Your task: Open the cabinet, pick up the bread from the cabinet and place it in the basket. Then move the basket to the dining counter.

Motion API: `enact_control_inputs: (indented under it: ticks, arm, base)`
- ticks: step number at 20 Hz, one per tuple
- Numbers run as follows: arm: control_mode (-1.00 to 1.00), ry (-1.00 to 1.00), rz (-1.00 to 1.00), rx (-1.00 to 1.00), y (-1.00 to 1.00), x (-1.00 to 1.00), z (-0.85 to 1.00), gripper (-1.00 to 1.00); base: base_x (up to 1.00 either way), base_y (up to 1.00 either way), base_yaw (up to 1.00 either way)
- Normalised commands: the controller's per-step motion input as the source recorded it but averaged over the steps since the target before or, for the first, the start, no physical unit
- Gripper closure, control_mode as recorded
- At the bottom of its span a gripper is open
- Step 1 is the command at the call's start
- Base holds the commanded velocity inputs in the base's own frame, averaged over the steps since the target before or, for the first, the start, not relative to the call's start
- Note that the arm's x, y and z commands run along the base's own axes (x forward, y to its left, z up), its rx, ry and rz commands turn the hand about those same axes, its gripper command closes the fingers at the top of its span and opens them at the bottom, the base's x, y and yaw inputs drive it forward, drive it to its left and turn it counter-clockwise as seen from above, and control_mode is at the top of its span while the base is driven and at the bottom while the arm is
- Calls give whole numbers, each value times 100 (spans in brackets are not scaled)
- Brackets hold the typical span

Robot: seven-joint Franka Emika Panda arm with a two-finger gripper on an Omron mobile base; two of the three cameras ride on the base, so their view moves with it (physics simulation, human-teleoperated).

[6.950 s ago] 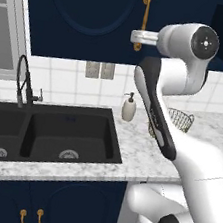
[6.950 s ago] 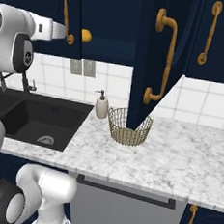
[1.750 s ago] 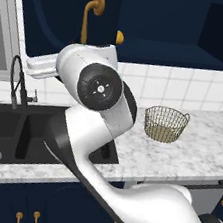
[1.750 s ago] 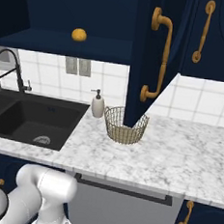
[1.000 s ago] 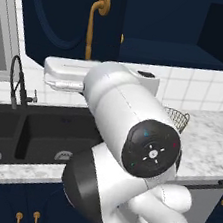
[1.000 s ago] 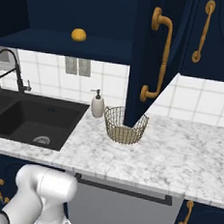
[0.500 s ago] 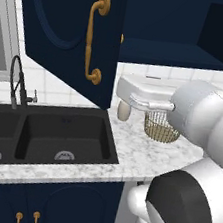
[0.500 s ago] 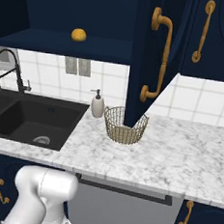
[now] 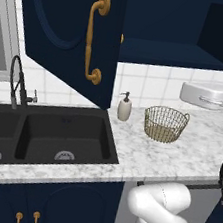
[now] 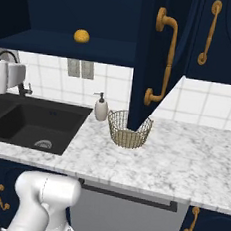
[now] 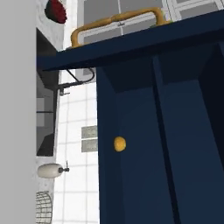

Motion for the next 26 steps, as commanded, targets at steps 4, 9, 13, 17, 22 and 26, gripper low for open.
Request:
enact_control_inputs:
  ticks: [4,9,13,17,22,26]
  arm:
    - [-100,16,0,-10,-23,46,-5,100]
    - [-100,2,0,-7,27,82,-14,100]
    - [-100,1,0,0,-40,77,-2,100]
    - [-100,0,0,0,-4,75,0,100]
    - [-100,2,-11,-7,10,79,0,-100]
    - [-100,12,-4,-4,0,80,0,-100]
  base:
    - [0,0,0]
    - [0,0,0]
    - [0,0,0]
    - [0,0,0]
    - [0,0,0]
    - [0,0,0]
